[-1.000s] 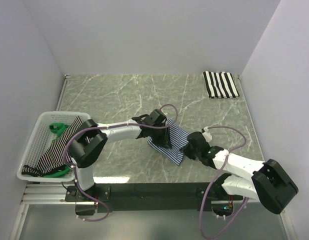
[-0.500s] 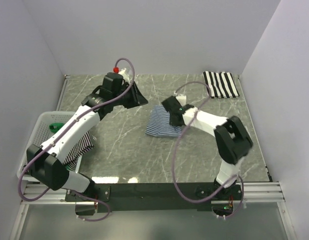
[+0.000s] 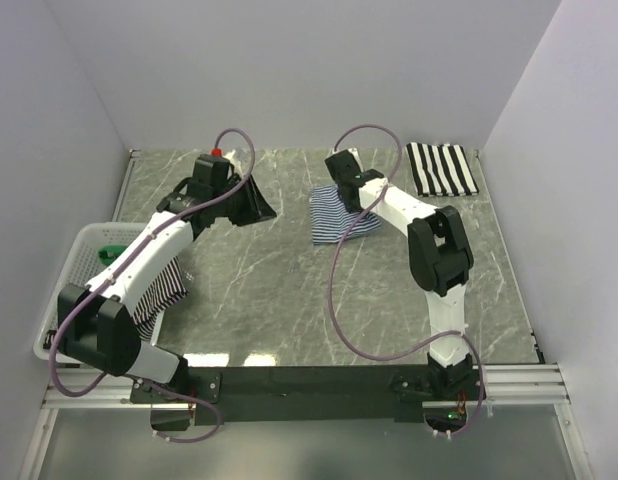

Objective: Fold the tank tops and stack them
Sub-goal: Neatly place the folded tank top to the corner

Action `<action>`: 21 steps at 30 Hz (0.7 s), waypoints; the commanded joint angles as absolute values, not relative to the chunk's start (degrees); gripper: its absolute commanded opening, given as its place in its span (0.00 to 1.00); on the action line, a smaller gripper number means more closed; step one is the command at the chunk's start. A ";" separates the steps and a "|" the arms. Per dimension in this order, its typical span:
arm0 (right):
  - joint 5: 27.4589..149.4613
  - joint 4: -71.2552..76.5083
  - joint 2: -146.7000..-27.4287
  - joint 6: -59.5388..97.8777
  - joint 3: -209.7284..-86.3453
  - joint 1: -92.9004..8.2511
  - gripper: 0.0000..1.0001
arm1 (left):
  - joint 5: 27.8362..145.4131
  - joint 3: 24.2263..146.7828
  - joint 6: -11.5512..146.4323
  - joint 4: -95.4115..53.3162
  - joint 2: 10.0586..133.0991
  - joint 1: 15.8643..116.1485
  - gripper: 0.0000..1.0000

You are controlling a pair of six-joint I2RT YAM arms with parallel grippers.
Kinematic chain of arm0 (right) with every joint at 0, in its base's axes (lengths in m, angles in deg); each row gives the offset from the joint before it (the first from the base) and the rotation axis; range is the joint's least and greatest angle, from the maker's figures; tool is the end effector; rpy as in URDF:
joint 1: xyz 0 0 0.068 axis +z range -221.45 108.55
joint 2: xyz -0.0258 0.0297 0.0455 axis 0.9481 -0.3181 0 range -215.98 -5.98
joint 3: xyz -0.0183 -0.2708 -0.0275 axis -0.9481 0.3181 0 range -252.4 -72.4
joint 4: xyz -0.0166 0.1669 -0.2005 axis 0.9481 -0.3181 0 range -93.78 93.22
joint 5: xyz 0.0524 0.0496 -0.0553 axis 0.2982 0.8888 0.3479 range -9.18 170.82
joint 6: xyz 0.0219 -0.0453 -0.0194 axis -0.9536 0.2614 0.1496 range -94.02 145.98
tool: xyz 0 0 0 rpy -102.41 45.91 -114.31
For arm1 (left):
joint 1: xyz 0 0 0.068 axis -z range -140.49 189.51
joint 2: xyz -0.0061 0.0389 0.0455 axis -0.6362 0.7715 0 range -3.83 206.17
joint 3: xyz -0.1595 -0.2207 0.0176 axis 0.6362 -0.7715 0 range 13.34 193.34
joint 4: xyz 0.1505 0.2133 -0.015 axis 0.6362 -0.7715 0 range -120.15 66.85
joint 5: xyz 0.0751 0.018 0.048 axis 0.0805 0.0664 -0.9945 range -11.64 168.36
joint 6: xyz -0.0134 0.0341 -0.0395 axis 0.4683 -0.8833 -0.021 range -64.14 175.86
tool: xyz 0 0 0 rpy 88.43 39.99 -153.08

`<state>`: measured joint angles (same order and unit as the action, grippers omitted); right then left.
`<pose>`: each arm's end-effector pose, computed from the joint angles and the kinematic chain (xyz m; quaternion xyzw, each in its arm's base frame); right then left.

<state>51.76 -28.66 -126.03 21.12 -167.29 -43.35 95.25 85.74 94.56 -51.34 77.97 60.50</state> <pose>0.4109 0.1998 0.2039 -0.1172 0.9236 -0.1528 0.3316 0.2946 -0.1241 0.3282 -0.0725 0.8869 -0.3317 0.3134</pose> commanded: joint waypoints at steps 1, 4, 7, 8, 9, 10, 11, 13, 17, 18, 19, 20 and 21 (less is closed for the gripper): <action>51.28 -30.26 -125.96 24.42 -171.63 -44.82 0.38 | 99.36 82.34 96.11 -47.33 79.40 60.69 0.34; 52.69 -29.04 -121.41 19.32 -167.79 -46.49 0.53 | 100.16 79.96 97.17 -45.48 79.32 60.69 0.34; 54.00 -29.03 -116.12 11.33 -163.38 -47.63 0.60 | 99.46 79.69 96.64 -45.91 78.79 60.69 0.34; 54.88 -29.21 -114.72 8.44 -161.98 -47.72 0.61 | 99.37 79.61 96.56 -45.74 78.62 60.60 0.35; 58.20 -29.30 -111.57 1.71 -158.40 -47.81 0.61 | 99.11 79.60 96.55 -45.83 78.44 60.69 0.35; 59.97 -27.64 -109.71 -1.23 -155.84 -47.63 0.62 | 99.19 79.60 96.73 -45.74 78.26 60.60 0.35; 61.38 -26.15 -107.78 -8.40 -152.68 -47.63 0.62 | 99.28 79.43 96.73 -45.74 78.18 60.60 0.35; 67.68 -16.80 -101.45 -14.42 -140.91 -47.46 0.63 | 99.28 79.17 96.82 -45.30 77.74 60.60 0.35; 70.27 -5.85 -95.73 -31.88 -127.88 -47.28 0.63 | 99.11 78.46 96.20 -45.56 77.21 60.60 0.35; 70.79 -3.31 -94.33 -34.28 -124.21 -47.37 0.64 | 99.02 78.46 96.12 -45.56 77.03 60.51 0.35; 71.32 0.11 -93.97 -36.31 -123.21 -47.28 0.64 | 98.93 78.29 95.85 -45.74 76.95 60.43 0.35; 71.41 1.19 -93.96 -39.98 -122.51 -47.02 0.64 | 99.02 78.11 95.76 -45.91 76.77 60.42 0.35; 70.63 1.72 -93.96 -41.67 -122.15 -46.84 0.64 | 99.02 78.02 95.68 -45.83 76.42 60.25 0.36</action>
<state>69.01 -9.44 -95.26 -27.18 -123.56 -47.40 98.07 78.52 96.11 -47.42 78.91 60.52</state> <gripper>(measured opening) 0.638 0.352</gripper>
